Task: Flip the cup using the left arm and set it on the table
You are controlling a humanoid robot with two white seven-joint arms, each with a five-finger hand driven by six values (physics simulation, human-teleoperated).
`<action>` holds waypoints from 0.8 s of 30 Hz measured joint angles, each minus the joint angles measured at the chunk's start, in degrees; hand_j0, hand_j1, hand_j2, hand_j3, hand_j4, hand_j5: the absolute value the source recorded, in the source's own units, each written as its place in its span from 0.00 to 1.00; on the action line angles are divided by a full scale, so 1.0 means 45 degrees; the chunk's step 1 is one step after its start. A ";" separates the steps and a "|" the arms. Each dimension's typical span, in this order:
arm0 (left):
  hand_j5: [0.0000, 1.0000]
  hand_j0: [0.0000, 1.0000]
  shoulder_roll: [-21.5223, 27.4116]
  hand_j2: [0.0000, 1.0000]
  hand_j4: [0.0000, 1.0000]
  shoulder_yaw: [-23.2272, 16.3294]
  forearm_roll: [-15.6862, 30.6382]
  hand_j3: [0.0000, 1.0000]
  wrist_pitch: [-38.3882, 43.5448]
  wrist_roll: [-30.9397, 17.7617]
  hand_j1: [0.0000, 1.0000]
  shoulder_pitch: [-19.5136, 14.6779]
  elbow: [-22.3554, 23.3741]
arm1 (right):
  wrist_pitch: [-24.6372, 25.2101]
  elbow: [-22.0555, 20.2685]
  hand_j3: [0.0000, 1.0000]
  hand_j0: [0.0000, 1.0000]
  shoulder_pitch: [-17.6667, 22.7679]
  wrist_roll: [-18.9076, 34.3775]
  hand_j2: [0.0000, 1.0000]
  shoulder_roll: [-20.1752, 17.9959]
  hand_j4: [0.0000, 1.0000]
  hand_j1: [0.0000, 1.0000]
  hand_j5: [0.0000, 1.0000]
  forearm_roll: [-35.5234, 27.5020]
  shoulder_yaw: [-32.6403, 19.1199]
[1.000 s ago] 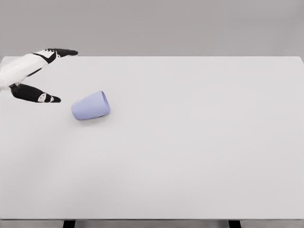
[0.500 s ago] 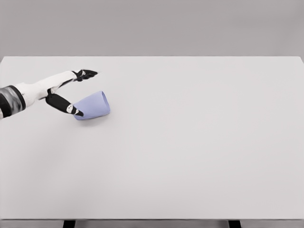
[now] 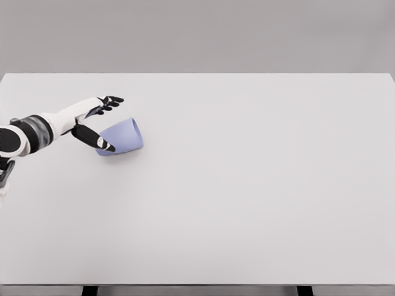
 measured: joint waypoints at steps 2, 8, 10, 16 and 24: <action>1.00 1.00 -0.0047 1.00 1.00 -0.0004 -0.0039 1.00 0.0114 0.0000 1.00 0.0000 0.0003 | -0.0001 0.0000 1.00 1.00 0.0000 0.0000 1.00 0.0000 1.00 1.00 1.00 0.0000 0.0000; 1.00 1.00 -0.0137 1.00 1.00 -0.0082 -0.0451 1.00 0.0217 0.0000 1.00 -0.0020 0.0037 | -0.0001 0.0000 1.00 1.00 -0.0019 0.0000 1.00 0.0000 1.00 1.00 1.00 0.0000 0.0000; 1.00 1.00 -0.0253 1.00 1.00 -0.0124 -0.0587 1.00 0.0226 0.0000 1.00 -0.0020 0.0060 | -0.0001 0.0000 1.00 1.00 0.0000 0.0000 1.00 0.0000 1.00 1.00 1.00 0.0000 0.0000; 1.00 1.00 -0.0527 1.00 1.00 -0.0294 -0.0852 1.00 0.0231 0.0000 1.00 -0.0214 0.0136 | 0.0000 0.0000 1.00 1.00 0.0000 0.0000 1.00 0.0000 1.00 1.00 1.00 0.0000 0.0000; 1.00 1.00 -0.0783 1.00 1.00 -0.0636 -0.0906 1.00 0.0235 0.0000 1.00 -0.0254 0.0376 | -0.0002 0.0000 1.00 1.00 0.0000 0.0000 1.00 0.0000 1.00 1.00 1.00 0.0000 0.0000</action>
